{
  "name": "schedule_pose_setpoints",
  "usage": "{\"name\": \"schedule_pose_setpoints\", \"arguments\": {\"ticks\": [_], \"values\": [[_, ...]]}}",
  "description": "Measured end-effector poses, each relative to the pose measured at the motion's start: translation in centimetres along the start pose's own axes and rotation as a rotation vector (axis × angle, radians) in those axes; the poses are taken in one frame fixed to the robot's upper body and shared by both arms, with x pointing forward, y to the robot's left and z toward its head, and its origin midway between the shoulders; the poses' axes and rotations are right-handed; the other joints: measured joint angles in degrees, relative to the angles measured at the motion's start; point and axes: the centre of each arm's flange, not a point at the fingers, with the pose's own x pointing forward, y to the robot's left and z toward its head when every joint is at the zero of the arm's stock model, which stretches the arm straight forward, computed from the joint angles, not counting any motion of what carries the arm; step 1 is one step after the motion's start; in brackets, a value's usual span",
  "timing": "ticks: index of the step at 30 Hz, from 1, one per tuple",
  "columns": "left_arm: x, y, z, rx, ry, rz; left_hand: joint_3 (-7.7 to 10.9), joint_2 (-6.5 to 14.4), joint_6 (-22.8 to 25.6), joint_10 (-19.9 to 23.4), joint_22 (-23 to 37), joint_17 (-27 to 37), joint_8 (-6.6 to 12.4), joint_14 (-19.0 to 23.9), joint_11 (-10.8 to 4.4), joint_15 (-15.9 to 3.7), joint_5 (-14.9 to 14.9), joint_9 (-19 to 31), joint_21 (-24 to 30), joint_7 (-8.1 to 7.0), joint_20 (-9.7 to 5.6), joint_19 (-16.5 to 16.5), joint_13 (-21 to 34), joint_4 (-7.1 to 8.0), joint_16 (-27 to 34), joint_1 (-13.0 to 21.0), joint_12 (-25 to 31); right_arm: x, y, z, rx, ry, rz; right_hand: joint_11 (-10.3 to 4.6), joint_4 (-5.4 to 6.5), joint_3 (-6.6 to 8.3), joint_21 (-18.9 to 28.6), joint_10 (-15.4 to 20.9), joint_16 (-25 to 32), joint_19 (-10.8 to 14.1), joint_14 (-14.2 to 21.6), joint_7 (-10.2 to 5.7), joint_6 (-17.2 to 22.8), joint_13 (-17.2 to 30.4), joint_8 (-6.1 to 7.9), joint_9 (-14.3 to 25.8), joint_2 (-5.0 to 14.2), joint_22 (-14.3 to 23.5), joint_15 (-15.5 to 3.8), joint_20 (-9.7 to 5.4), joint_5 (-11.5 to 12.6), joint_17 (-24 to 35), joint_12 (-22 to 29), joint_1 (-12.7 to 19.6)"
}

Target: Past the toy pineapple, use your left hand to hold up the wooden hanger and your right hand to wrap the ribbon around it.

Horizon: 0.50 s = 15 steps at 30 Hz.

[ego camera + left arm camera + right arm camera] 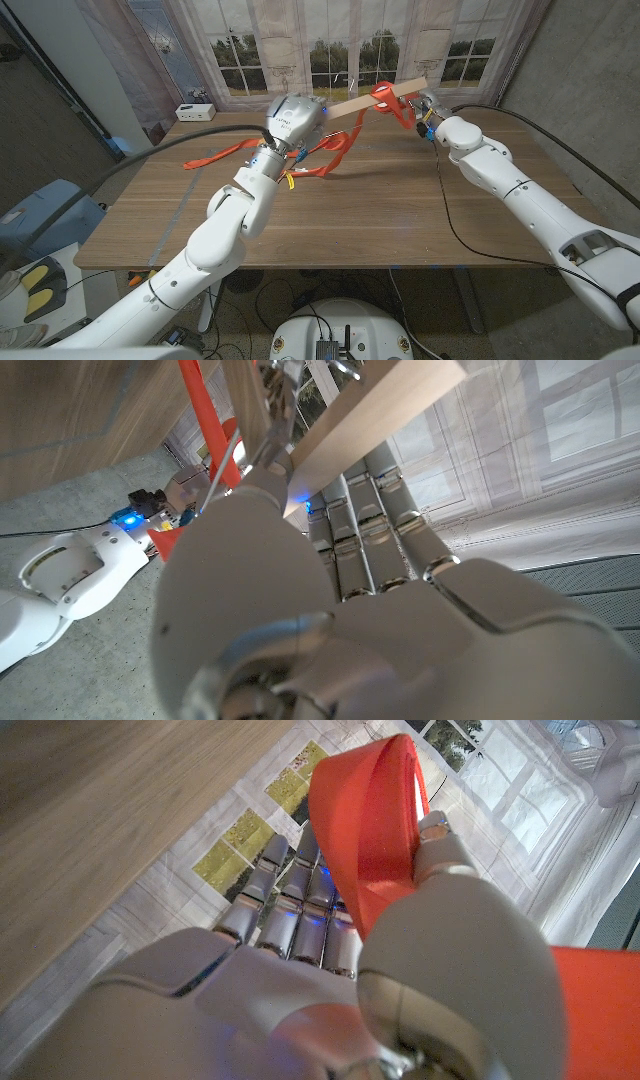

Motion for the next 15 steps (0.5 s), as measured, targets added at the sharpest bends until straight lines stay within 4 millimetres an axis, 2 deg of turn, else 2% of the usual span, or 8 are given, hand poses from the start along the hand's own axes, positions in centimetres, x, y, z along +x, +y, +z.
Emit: {"name": "schedule_pose_setpoints", "arguments": {"ticks": [15], "values": [[0.0, -0.1, -1.1, -0.002, 0.002, -0.059, 0.0, -0.01, 0.0, 0.0, 0.01, 0.14, 0.17, -0.01, 0.0, -0.01, -0.19, 0.0, 0.17, 0.0, 0.0, 0.0, 0.26, 0.0, -0.18, -0.01, -0.04, 5.4, 1.6, 3.9, -0.088, -0.02, 0.086, 0.0, 0.0, 0.0, 0.43, 0.0, -0.11, 0.0, 0.0, 0.0, 0.0, 0.0, -0.43, 0.05, 0.0, 0.01, 0.0, 0.0, -0.05, 0.17, 0.0, 0.0]]}}
